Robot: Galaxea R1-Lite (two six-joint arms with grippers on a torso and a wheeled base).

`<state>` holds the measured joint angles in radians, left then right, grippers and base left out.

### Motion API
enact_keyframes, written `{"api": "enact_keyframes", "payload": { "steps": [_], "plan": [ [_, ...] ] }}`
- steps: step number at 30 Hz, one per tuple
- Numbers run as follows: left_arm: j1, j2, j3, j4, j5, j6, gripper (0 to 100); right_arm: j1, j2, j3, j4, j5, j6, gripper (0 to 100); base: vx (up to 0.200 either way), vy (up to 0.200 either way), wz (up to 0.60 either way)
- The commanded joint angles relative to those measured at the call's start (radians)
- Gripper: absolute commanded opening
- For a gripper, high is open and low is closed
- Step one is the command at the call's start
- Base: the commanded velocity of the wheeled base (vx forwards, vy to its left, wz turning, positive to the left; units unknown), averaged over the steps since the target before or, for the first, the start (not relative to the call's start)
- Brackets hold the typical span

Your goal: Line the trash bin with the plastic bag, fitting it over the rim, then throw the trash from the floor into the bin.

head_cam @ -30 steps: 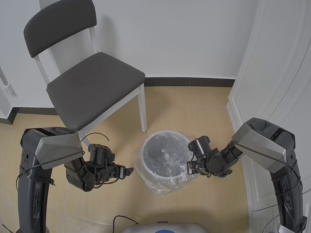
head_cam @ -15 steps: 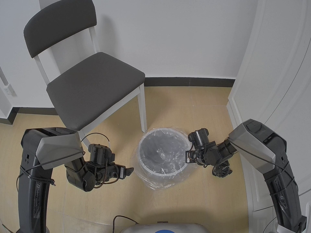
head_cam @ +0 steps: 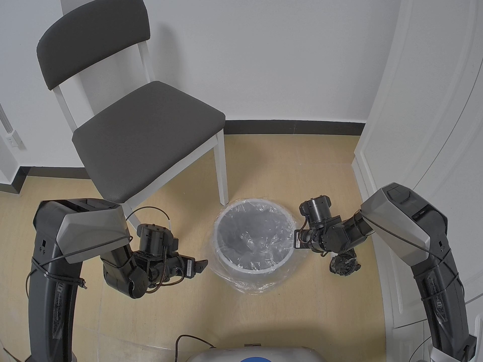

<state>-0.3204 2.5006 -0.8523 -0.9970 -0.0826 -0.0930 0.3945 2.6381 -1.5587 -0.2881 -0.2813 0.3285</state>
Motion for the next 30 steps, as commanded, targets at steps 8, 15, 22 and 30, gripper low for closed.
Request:
{"api": "enact_keyframes", "payload": {
  "steps": [8,15,22,30],
  "plan": [
    [0.000,0.000,0.001,-0.002,0.003,-0.001,100,-0.013,-0.158,0.163,-0.002,0.001,-0.003,100,0.000,0.000,0.00],
    [-0.003,-0.003,0.004,-0.002,0.004,-0.001,100,-0.009,-0.260,0.270,-0.005,-0.001,-0.059,100,0.000,0.000,0.00],
    [-0.003,-0.011,0.010,-0.005,0.004,-0.001,100,0.060,-0.325,0.221,-0.005,-0.006,-0.059,100,0.000,0.000,0.00],
    [-0.005,-0.006,0.039,-0.064,0.006,0.001,100,0.110,-0.125,-0.009,0.010,-0.036,-0.069,100,0.000,0.000,0.00]
  ]
}}
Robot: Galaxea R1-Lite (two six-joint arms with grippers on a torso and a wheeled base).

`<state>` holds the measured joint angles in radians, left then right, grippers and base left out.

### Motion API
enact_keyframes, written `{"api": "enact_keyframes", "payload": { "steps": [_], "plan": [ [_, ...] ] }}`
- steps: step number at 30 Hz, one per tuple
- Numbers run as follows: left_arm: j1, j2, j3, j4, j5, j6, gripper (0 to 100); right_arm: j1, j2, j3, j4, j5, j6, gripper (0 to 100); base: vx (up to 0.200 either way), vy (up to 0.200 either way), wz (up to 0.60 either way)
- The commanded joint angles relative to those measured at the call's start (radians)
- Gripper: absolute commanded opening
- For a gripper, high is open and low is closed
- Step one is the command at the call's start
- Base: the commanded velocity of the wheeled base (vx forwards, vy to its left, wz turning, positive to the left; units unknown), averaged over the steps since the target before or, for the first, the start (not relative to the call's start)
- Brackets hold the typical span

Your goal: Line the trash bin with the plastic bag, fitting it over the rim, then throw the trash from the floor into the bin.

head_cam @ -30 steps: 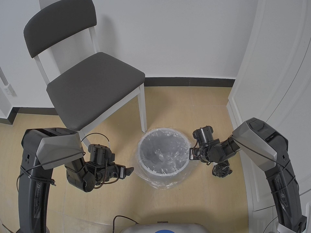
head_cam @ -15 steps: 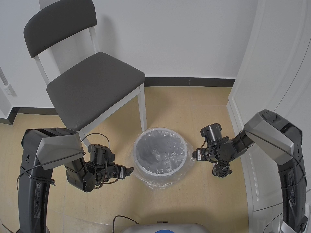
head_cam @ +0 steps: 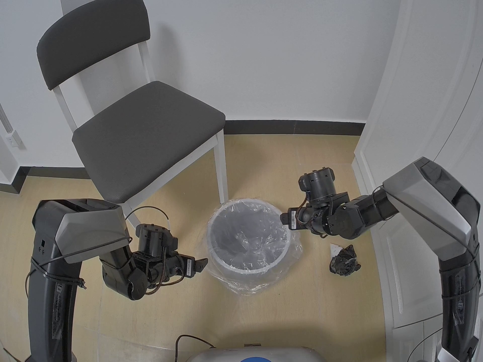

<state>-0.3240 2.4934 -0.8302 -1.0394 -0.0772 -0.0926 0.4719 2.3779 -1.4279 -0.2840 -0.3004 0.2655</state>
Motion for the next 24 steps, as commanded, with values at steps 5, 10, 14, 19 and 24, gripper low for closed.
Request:
{"api": "enact_keyframes", "payload": {
  "steps": [5,10,14,19,24],
  "plan": [
    [0.003,0.002,0.016,-0.022,0.001,0.001,100,0.025,0.241,-0.270,0.006,-0.023,-0.031,100,0.000,0.000,0.00],
    [0.005,0.007,0.008,-0.022,0.001,0.001,100,0.013,0.299,-0.355,0.006,-0.023,-0.039,100,0.000,0.000,0.00],
    [0.005,0.007,0.008,-0.022,0.001,0.001,100,0.005,0.327,-0.396,0.005,-0.025,-0.037,100,0.000,0.000,0.00],
    [0.005,0.007,0.008,-0.022,0.001,0.001,100,-0.018,0.343,-0.434,0.003,-0.045,-0.035,100,0.000,0.000,0.00],
    [0.005,0.007,0.006,-0.022,0.001,0.001,100,-0.049,0.337,-0.454,0.003,-0.075,-0.035,100,0.000,0.000,0.00]
  ]
}}
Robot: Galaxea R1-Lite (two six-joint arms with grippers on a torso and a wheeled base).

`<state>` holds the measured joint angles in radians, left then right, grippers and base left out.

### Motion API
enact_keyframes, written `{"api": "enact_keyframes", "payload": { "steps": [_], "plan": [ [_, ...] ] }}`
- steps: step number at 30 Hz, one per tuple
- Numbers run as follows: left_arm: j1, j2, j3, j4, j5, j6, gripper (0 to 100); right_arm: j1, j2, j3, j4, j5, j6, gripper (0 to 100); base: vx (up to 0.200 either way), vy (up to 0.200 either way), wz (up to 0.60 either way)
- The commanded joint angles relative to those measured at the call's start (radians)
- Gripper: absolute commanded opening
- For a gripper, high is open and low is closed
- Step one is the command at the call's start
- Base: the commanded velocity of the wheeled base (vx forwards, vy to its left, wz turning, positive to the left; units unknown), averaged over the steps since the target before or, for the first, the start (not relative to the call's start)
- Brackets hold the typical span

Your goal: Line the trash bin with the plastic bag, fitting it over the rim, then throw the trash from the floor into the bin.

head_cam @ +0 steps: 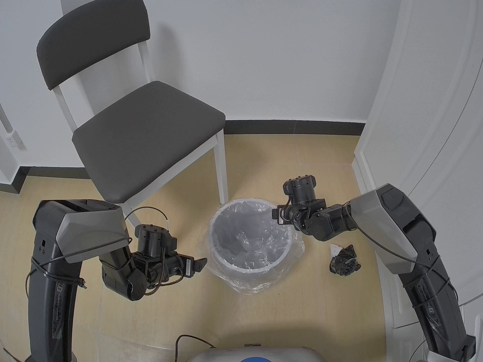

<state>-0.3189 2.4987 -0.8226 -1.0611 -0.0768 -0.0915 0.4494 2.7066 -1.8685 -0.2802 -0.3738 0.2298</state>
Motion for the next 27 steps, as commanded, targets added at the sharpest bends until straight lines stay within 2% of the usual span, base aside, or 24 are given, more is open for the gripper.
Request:
{"api": "enact_keyframes", "payload": {
  "steps": [1,6,18,27],
  "plan": [
    [0.000,0.002,-0.001,0.000,0.000,-0.001,100,-0.026,0.007,-0.014,-0.001,-0.002,0.000,100,0.000,0.000,0.00],
    [0.000,0.002,0.000,0.000,0.000,-0.001,100,-0.040,-0.025,0.000,0.003,-0.002,0.011,100,0.000,0.000,0.00],
    [0.001,0.003,0.000,0.000,0.000,-0.001,100,0.000,-0.028,0.031,0.001,-0.002,0.014,100,0.000,0.000,0.00],
    [0.011,-0.006,0.000,0.000,0.000,-0.001,100,0.100,-0.215,0.249,-0.005,-0.004,0.020,100,0.000,0.000,0.00]
  ]
}}
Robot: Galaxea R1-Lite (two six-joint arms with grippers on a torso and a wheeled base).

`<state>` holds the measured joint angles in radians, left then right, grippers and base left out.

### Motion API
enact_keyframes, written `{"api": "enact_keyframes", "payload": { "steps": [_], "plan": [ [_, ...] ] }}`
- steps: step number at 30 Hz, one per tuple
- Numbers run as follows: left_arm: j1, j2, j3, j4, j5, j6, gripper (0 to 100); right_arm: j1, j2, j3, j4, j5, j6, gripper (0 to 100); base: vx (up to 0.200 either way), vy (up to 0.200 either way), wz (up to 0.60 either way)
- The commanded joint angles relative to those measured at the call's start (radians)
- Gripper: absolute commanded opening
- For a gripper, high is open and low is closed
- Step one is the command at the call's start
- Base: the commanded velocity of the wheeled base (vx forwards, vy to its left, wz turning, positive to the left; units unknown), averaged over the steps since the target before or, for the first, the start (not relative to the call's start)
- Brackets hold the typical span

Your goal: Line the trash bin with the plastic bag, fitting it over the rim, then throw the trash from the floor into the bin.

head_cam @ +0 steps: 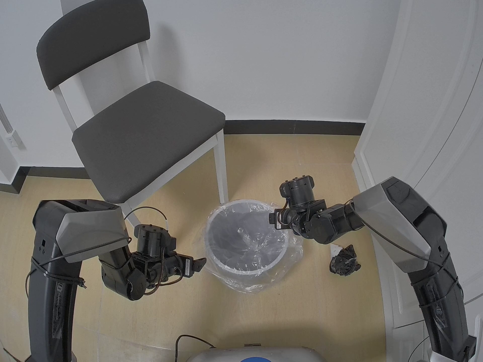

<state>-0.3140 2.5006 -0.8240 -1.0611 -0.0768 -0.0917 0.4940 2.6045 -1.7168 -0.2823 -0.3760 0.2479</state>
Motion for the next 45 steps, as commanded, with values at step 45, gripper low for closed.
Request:
{"api": "enact_keyframes", "payload": {
  "steps": [45],
  "plan": [
    [-0.077,-0.306,0.212,-0.119,-0.009,0.000,100,0.070,-0.955,1.296,-0.386,-0.124,0.251,100,0.000,0.000,0.00]
  ]
}}
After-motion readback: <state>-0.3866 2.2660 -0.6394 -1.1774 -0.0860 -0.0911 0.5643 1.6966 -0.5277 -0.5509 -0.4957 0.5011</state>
